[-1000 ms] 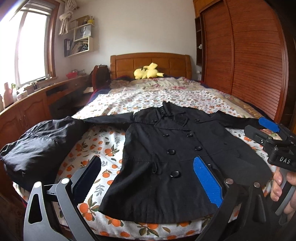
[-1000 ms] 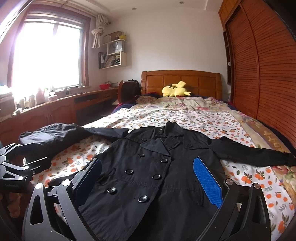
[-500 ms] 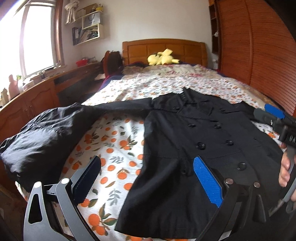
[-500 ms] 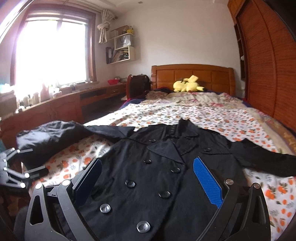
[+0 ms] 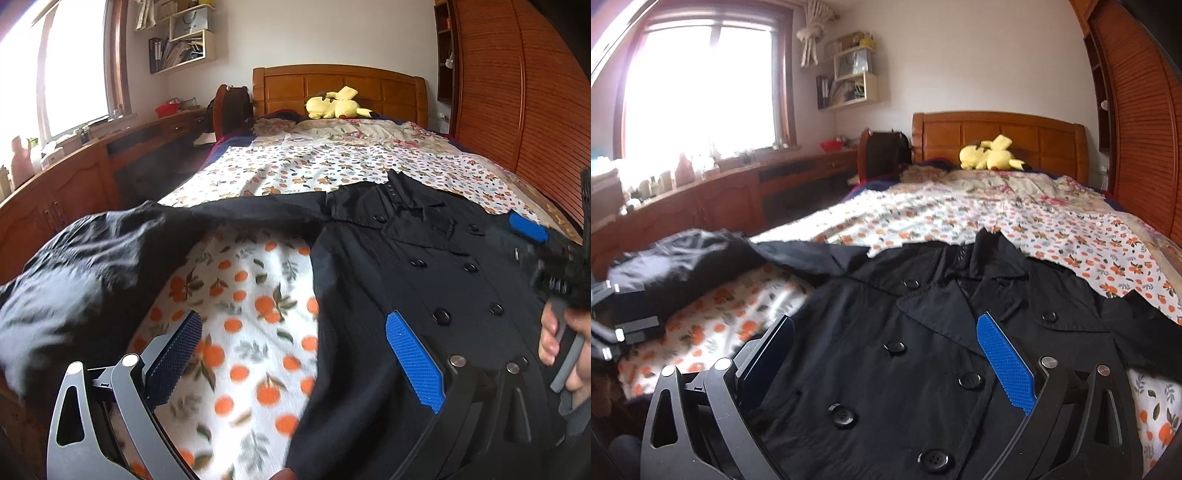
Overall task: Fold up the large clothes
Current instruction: 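Move the left gripper down to the coat sleeve nearest it, then grasp the sleeve with the left gripper and fold it across the coat body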
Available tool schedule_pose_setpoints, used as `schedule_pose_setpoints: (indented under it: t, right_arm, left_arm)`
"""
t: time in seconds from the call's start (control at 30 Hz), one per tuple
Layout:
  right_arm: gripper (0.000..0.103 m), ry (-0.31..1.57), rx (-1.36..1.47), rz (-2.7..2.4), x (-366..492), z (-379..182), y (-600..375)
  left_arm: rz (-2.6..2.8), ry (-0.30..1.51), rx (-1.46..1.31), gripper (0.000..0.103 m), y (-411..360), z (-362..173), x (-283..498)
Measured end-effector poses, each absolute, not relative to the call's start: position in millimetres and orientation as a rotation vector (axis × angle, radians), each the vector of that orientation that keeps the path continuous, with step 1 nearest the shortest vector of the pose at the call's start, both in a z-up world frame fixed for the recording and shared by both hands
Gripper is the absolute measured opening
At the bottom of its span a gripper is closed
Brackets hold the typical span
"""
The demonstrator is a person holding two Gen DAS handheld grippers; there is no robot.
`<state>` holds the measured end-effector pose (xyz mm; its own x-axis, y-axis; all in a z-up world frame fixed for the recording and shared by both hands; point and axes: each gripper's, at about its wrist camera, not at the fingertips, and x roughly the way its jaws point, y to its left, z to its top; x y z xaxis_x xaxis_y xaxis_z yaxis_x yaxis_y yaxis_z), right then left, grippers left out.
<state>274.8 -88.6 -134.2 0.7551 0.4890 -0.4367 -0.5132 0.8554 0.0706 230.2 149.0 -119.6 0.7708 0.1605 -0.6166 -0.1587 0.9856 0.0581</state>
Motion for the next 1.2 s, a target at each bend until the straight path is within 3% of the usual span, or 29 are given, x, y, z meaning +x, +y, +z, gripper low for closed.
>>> schedule_pose_setpoints:
  t: [0.57,0.73,1.07,1.17,1.2]
  right_arm:
    - [0.096,0.523,-0.092,0.539,289,-161,-83]
    - [0.096,0.522,-0.084,0.543,288,-158,-86]
    - [0.096,0.521,-0.067,0.544,290,-154,-88]
    - [0.096,0.521,-0.062,0.546,291,-153,-89]
    - [0.096,0.523,-0.065,0.545,291,-152,-89]
  left_arm:
    - [0.100,0.731,-0.088,0.100,210,-144,368]
    - [0.170,0.776,-0.149,0.087,240,-155,408]
    - [0.288,0.826,-0.193,0.073,278,-169,463]
    - [0.311,0.843,-0.206,0.061,282,-171,475]
    - [0.315,0.845,-0.211,0.050,283,-172,477]
